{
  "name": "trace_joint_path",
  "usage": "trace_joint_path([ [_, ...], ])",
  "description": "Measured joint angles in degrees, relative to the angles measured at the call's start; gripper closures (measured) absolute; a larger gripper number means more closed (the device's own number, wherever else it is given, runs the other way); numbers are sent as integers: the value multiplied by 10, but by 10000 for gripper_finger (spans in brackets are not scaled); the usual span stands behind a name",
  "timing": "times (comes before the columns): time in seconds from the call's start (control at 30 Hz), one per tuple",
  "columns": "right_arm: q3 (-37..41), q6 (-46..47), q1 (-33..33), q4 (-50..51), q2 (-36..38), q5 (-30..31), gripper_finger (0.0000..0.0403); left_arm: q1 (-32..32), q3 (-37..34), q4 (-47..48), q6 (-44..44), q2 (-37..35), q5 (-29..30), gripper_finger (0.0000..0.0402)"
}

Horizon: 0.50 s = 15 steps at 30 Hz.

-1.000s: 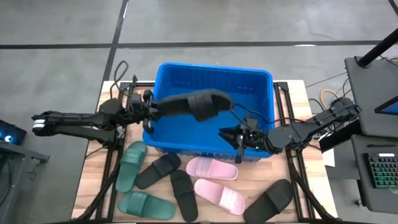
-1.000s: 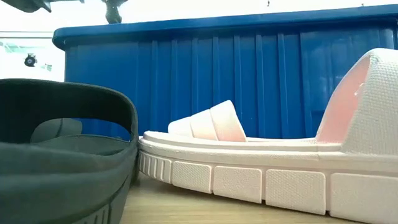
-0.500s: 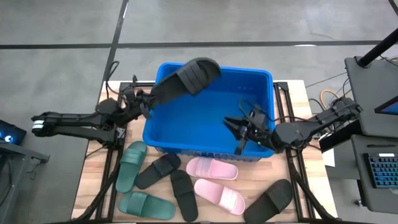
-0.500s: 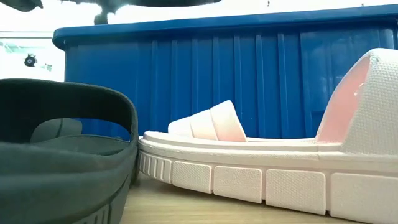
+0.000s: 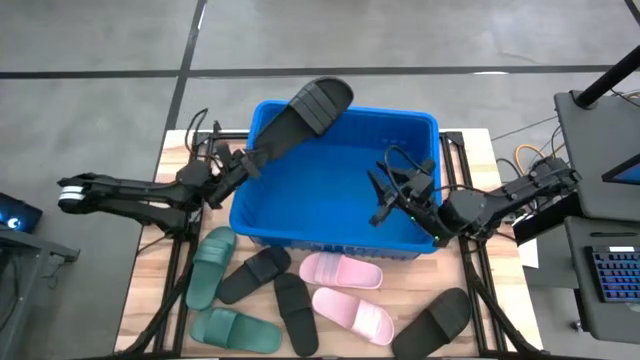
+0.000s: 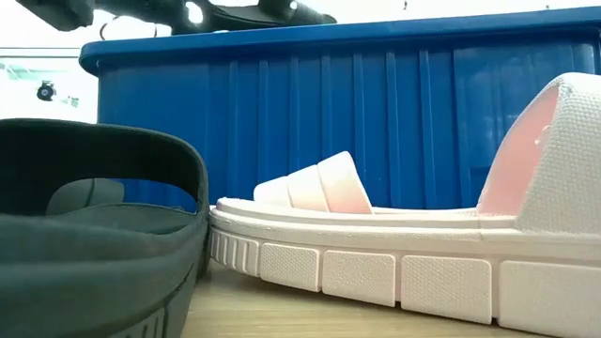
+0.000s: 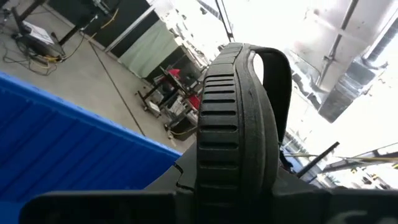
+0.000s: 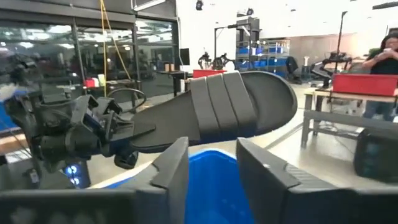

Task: Pick and place slides into bin
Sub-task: Put the top right black slide into the blue bin

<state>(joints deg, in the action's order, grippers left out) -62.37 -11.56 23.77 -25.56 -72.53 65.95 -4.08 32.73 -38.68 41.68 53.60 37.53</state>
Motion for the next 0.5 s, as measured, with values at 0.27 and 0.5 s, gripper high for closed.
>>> trace_joint_path([
  [0.27,-26,-92,1,-1,-6,31,168,1,17,-93,-28,89,0,354],
  [0.5,-98,-224,-6,1,-44,104,123,8,75,-148,-127,172,-19,354],
])
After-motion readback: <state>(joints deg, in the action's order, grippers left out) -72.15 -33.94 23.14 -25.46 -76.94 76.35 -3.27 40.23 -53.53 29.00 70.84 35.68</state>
